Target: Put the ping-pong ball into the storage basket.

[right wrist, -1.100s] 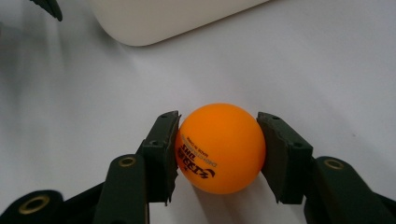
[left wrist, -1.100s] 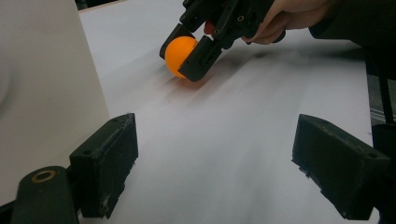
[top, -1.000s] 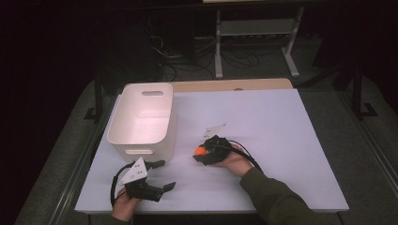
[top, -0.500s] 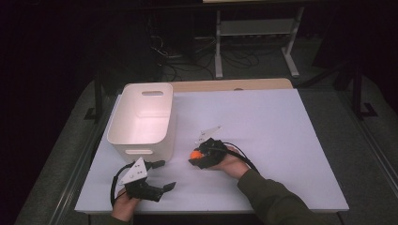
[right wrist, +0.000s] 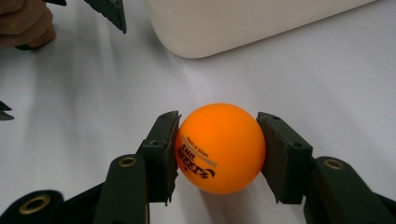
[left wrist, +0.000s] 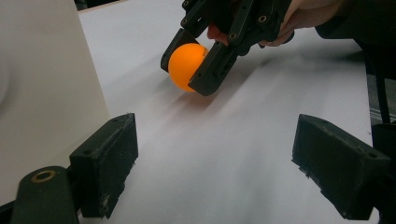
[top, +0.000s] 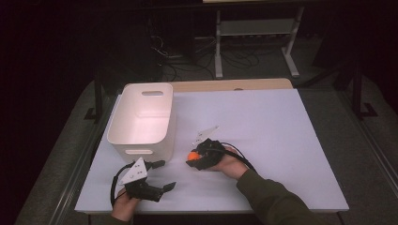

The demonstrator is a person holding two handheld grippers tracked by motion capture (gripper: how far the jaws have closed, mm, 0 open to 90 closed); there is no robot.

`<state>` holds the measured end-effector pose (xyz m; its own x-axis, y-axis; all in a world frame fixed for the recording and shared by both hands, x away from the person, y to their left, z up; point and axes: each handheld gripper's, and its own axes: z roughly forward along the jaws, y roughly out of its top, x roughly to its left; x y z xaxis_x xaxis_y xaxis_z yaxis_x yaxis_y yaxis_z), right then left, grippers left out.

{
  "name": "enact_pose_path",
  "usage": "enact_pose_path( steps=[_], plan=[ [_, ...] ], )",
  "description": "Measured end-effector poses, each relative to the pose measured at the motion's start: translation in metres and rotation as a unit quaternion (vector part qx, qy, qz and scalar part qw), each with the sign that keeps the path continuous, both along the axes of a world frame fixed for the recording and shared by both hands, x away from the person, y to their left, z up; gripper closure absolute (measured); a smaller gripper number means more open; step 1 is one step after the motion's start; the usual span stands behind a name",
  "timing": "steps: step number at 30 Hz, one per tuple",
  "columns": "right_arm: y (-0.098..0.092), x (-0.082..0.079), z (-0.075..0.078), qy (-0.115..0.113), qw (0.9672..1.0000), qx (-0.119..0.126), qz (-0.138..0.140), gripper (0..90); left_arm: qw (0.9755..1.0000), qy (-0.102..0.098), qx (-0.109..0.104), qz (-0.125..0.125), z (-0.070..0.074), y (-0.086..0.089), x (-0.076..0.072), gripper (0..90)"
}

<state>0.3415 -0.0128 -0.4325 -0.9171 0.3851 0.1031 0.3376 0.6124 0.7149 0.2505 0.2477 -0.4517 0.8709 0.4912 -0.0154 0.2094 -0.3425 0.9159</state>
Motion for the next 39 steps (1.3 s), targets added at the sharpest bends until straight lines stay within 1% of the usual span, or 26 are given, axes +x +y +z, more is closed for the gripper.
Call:
enact_pose_path(
  steps=[12, 28, 35, 39],
  plan=[
    [-0.001, 0.000, 0.004, 0.002, 1.0000, -0.005, 0.004, 49.6, 1.0000, 0.000, 0.000, 0.000, 0.000, 0.000, 0.000, 14.2],
    [-0.003, 0.000, 0.012, 0.001, 1.0000, 0.000, 0.004, 49.6, 1.0000, 0.001, 0.000, 0.000, 0.000, 0.000, 0.000, 14.2],
    [-0.005, 0.000, 0.020, 0.000, 1.0000, 0.007, 0.004, 49.6, 1.0000, 0.003, 0.000, 0.000, 0.000, 0.000, 0.001, 14.2],
    [-0.006, 0.002, 0.023, 0.003, 1.0000, 0.004, 0.006, 49.6, 1.0000, 0.005, -0.001, 0.000, 0.000, 0.000, 0.001, 14.2]
  ],
)
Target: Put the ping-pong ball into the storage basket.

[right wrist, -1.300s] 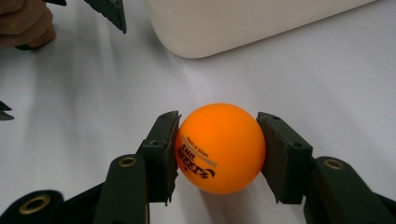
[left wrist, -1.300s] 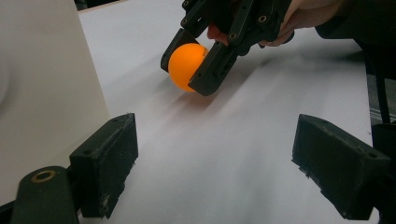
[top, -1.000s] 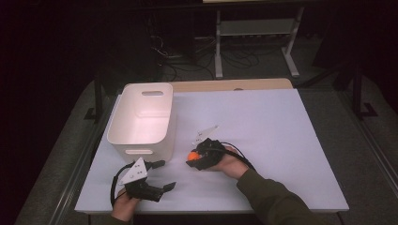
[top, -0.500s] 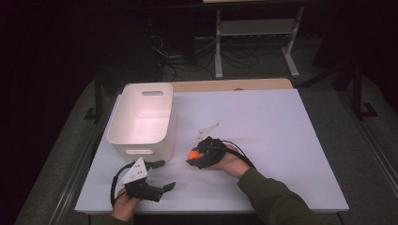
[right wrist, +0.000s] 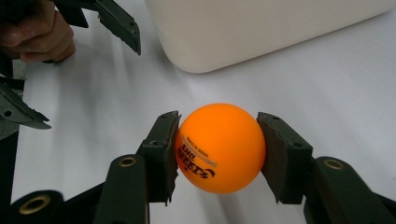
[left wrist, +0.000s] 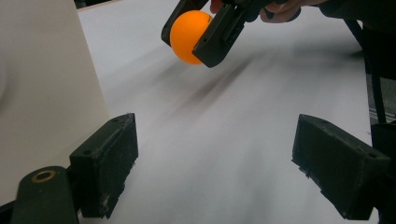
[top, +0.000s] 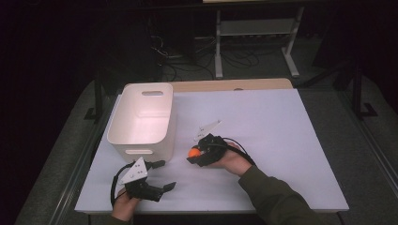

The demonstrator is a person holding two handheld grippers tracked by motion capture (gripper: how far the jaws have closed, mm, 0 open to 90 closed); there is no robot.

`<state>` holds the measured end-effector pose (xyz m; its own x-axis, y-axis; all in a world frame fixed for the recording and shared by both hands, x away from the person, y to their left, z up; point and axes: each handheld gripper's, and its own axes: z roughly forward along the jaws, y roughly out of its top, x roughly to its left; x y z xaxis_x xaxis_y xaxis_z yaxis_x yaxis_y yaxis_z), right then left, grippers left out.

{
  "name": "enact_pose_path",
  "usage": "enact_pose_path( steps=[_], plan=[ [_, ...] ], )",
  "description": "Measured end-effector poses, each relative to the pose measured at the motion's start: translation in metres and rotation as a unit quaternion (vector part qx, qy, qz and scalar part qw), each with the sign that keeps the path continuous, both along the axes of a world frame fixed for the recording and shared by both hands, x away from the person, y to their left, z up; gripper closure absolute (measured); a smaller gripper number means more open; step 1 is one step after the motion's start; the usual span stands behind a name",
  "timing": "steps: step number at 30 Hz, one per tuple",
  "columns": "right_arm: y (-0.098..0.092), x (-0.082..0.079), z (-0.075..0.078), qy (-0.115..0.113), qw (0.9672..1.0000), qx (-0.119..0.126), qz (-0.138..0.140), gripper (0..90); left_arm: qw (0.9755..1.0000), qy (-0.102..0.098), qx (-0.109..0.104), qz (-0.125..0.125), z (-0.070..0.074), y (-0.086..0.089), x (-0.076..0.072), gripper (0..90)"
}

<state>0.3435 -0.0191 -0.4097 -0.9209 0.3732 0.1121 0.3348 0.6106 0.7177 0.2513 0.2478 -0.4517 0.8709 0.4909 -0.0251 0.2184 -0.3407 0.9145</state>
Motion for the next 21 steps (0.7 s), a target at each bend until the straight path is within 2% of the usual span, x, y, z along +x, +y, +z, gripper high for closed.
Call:
enact_pose_path(
  steps=[8, 21],
  plan=[
    [0.001, 0.001, 0.004, 0.005, 1.0000, -0.006, 0.003, 49.6, 1.0000, -0.003, 0.001, 0.000, 0.000, 0.000, -0.001, 14.2],
    [0.007, 0.001, 0.015, -0.006, 0.9999, -0.003, 0.010, 49.6, 1.0000, -0.006, 0.003, 0.001, 0.000, -0.001, -0.001, 14.2]
  ],
)
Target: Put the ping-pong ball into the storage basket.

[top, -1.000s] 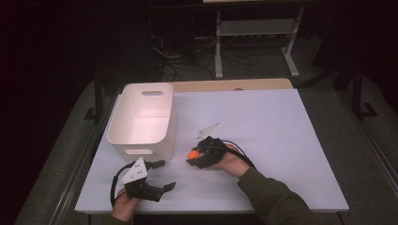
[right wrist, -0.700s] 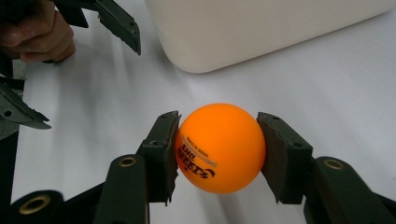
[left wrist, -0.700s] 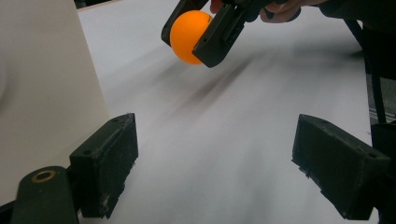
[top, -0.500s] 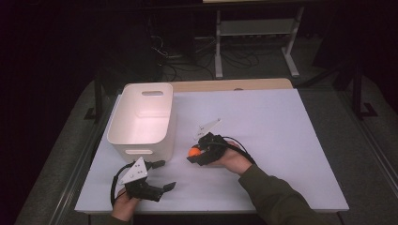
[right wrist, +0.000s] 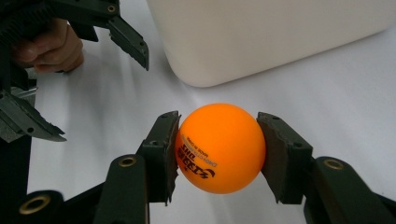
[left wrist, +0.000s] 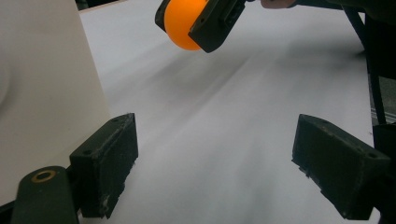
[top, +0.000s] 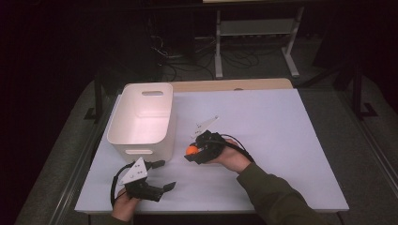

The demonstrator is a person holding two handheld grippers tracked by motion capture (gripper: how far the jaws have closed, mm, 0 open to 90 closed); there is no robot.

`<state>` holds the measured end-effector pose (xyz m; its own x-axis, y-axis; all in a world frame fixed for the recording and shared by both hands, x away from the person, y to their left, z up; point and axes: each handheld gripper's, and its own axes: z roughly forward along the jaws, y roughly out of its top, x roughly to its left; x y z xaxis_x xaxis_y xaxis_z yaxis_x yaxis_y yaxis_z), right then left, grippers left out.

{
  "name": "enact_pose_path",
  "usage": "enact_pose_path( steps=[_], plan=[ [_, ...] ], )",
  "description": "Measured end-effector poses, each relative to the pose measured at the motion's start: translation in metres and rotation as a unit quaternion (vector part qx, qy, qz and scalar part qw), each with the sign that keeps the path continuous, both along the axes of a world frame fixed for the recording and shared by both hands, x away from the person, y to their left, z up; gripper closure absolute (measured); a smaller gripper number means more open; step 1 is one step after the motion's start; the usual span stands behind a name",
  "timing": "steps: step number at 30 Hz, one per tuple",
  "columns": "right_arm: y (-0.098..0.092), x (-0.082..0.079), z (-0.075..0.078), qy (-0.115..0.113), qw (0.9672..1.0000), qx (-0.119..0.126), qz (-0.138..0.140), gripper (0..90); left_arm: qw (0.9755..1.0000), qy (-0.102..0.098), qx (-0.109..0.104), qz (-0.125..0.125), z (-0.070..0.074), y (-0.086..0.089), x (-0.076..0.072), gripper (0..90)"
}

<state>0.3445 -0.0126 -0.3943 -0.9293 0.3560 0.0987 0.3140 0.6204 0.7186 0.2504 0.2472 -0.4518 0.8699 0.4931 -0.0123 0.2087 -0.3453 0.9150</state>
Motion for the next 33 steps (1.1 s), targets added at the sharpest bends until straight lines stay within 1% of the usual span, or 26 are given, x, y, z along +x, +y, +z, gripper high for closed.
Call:
enact_pose_path(
  steps=[7, 10, 14, 23, 33],
  plan=[
    [0.000, 0.002, 0.009, -0.009, 1.0000, -0.002, 0.000, 49.6, 1.0000, -0.001, 0.000, 0.000, 0.000, 0.000, 0.000, 14.2],
    [0.000, 0.003, 0.012, -0.009, 1.0000, 0.003, -0.001, 49.7, 1.0000, -0.001, 0.000, 0.000, 0.000, 0.000, 0.000, 14.2],
    [0.002, 0.005, 0.016, -0.009, 1.0000, 0.002, -0.002, 49.7, 1.0000, 0.000, 0.001, -0.001, 0.000, 0.000, 0.000, 14.2],
    [0.006, 0.009, 0.028, -0.020, 0.9998, 0.002, 0.004, 49.7, 1.0000, 0.000, 0.000, -0.001, 0.000, 0.000, 0.000, 14.2],
    [0.009, 0.012, 0.038, -0.021, 0.9997, 0.008, 0.004, 49.7, 1.0000, 0.000, -0.001, -0.001, 0.000, 0.000, 0.000, 14.2]
  ],
)
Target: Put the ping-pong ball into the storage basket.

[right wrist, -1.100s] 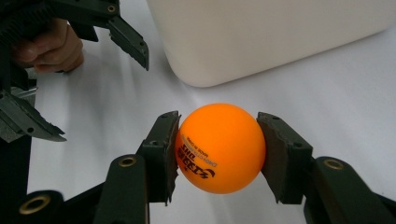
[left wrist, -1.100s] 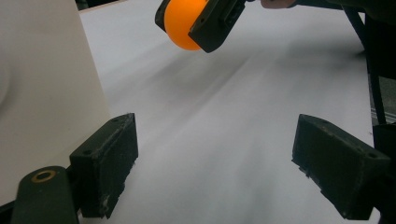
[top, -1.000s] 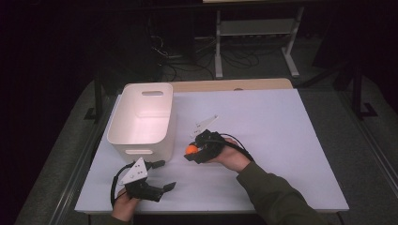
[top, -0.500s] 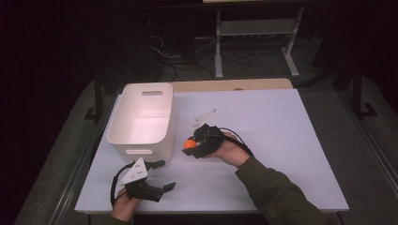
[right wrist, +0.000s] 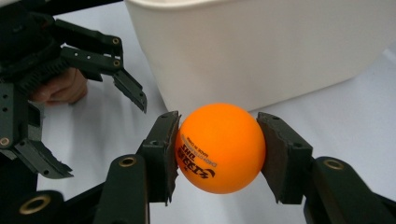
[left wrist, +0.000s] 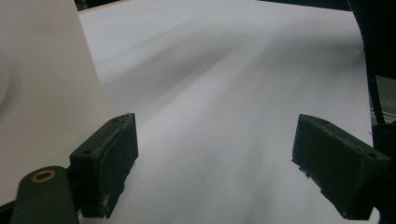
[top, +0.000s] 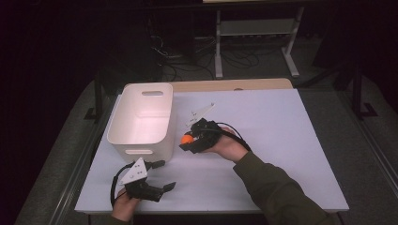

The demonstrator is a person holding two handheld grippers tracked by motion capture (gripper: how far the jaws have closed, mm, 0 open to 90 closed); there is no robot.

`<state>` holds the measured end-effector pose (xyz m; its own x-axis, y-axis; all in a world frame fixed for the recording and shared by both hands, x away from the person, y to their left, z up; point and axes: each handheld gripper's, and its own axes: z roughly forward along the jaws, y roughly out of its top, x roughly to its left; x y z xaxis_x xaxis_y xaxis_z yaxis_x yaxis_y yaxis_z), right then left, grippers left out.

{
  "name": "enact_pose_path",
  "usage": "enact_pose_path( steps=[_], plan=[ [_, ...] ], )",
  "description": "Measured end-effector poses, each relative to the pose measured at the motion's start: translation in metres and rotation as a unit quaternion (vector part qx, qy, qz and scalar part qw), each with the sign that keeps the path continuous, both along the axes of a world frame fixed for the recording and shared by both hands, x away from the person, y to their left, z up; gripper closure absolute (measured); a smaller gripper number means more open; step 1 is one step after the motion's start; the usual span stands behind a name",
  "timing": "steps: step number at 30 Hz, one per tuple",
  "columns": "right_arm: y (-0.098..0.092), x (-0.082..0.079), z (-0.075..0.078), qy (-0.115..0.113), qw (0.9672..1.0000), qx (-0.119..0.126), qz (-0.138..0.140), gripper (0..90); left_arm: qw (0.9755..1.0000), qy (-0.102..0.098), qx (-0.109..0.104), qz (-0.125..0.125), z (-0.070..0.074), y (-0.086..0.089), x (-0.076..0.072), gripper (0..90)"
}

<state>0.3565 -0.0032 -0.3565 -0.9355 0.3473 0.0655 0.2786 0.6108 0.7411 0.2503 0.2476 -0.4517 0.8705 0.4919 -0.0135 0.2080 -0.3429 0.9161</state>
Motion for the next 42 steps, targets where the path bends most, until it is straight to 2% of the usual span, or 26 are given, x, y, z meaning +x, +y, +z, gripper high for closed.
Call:
enact_pose_path(
  steps=[17, 42],
  plan=[
    [0.002, 0.004, 0.018, -0.001, 1.0000, 0.008, -0.002, 49.7, 1.0000, -0.001, 0.001, 0.000, 0.000, 0.000, 0.000, 14.2],
    [0.014, 0.011, 0.054, -0.024, 0.9995, 0.022, 0.006, 49.7, 1.0000, -0.002, -0.001, 0.000, 0.000, 0.000, 0.000, 14.2]
  ],
)
